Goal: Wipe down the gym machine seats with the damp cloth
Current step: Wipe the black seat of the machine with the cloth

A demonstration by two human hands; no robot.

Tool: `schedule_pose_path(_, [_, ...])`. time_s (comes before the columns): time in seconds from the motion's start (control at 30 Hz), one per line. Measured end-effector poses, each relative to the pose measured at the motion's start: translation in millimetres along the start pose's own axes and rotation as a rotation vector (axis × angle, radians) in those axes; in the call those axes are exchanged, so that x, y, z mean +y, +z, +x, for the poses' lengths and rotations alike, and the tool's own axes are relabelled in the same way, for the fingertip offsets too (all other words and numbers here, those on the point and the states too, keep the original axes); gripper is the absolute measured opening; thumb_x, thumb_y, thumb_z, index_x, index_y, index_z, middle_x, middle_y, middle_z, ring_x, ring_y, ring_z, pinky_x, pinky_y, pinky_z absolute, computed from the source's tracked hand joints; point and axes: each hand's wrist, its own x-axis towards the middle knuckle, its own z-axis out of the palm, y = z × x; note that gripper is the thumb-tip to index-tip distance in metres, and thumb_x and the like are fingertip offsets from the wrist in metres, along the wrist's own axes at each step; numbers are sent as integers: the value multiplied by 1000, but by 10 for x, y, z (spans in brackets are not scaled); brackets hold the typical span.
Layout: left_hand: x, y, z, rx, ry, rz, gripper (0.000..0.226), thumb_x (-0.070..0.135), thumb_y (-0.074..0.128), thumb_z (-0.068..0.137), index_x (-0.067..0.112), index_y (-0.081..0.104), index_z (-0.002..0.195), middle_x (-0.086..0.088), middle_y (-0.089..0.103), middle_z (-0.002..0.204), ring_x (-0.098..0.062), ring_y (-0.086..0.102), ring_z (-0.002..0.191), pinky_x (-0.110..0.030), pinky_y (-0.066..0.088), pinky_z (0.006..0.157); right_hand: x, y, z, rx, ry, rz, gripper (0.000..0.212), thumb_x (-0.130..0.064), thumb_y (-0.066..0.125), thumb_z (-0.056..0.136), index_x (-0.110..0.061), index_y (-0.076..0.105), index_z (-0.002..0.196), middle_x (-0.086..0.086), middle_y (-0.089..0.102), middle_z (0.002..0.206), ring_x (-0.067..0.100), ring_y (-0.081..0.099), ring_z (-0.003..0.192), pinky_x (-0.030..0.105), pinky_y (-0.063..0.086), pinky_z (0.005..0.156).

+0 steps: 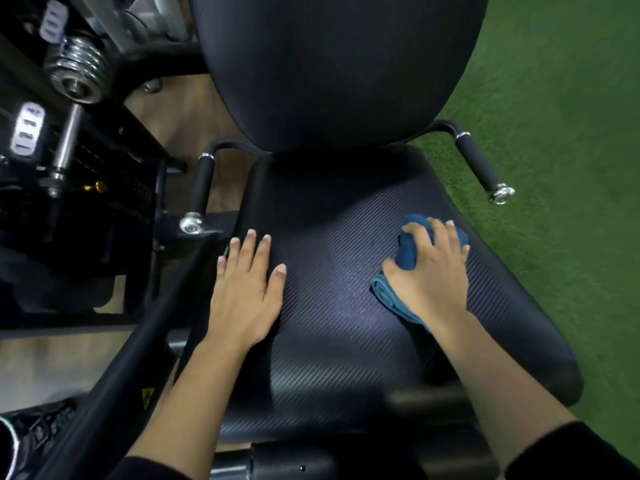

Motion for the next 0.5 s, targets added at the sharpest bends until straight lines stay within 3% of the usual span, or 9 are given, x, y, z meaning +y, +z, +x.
schedule_pose_path(0.13, [104, 49, 329, -32, 62, 16, 68, 51, 17, 90, 22, 17, 151, 2, 4, 160, -16, -6, 147, -35, -5, 116, -215, 117, 234, -38, -81, 30, 53, -38, 66, 76, -22, 53, 125, 7, 31, 148, 32, 11, 144, 59, 8, 114])
schedule_pose_path(0.27, [158, 107, 575, -48, 112, 46, 66, 51, 16, 92, 21, 18, 151, -1, 6, 160, -19, -4, 147, -39, -1, 118, -194, 20, -114, -54, -189, 88, 40, -35, 63, 76, -21, 57, 113, 5, 36, 144, 30, 15, 144, 55, 14, 114])
schedule_pose_path(0.4, [147, 118, 738, -30, 86, 79, 68, 53, 13, 91, 20, 21, 150, -2, 8, 160, -21, -3, 147, -40, -1, 118, 11, -62, -308, 76, -65, 115, 42, -39, 61, 72, -20, 60, 109, 7, 43, 137, 32, 25, 139, 59, 28, 109])
schedule_pose_path(0.5, [92, 114, 844, -19, 54, 91, 72, 55, 11, 88, 19, 21, 150, -3, 9, 160, -22, -2, 147, -41, 0, 118, 18, 29, 18, 108, 6, 70, 47, -44, 59, 70, -18, 58, 110, 10, 44, 135, 35, 24, 139, 62, 21, 110])
